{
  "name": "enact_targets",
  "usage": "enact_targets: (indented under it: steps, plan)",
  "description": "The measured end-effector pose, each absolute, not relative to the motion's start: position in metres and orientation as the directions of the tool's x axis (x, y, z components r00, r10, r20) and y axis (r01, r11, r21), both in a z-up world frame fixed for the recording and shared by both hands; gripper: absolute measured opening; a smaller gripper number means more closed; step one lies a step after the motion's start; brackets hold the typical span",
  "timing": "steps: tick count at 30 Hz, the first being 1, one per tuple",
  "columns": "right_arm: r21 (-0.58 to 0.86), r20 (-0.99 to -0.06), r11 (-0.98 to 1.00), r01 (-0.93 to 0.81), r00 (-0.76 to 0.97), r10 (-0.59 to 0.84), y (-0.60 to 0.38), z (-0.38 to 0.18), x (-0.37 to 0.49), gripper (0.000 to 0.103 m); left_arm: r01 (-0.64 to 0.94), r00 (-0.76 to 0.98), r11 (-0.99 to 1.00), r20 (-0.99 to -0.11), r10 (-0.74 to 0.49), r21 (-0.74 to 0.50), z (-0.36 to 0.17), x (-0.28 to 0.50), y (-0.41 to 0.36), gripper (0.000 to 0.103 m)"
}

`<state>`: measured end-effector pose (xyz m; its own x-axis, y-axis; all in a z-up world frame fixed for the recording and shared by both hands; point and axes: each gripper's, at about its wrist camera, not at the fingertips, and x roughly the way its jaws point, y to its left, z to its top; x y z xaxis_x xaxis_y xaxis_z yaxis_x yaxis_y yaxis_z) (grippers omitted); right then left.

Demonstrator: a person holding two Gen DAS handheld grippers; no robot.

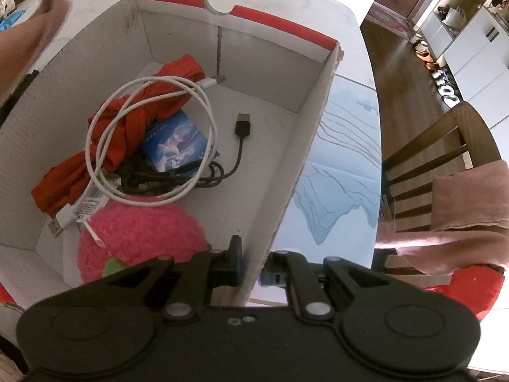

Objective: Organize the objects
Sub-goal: 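Carry the pink cloth over the box with the left gripper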

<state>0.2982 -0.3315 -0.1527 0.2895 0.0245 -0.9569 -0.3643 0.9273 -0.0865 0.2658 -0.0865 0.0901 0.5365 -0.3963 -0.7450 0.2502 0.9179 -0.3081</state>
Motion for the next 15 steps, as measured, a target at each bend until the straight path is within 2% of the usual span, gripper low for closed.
enact_targets:
  steps: [4, 9, 15]
  plan:
    - [-0.088, -0.955, 0.928, -0.363, 0.297, 0.026, -0.331, -0.151, 0.299, 0.007, 0.338, 0.515, 0.887, -0.727, -0.455, -0.316, 0.085, 0.279, -0.123, 0.021]
    - [-0.081, -0.951, 0.928, -0.363, 0.306, 0.037, -0.329, -0.149, 0.298, 0.007, 0.369, 0.485, 0.869, -0.728, -0.484, -0.330, 0.061, 0.306, -0.157, 0.021]
    - [-0.076, -0.950, 0.928, -0.365, 0.310, 0.044, -0.327, -0.148, 0.298, 0.007, 0.368, 0.442, 0.876, -0.771, -0.459, -0.310, 0.013, 0.333, -0.187, 0.021]
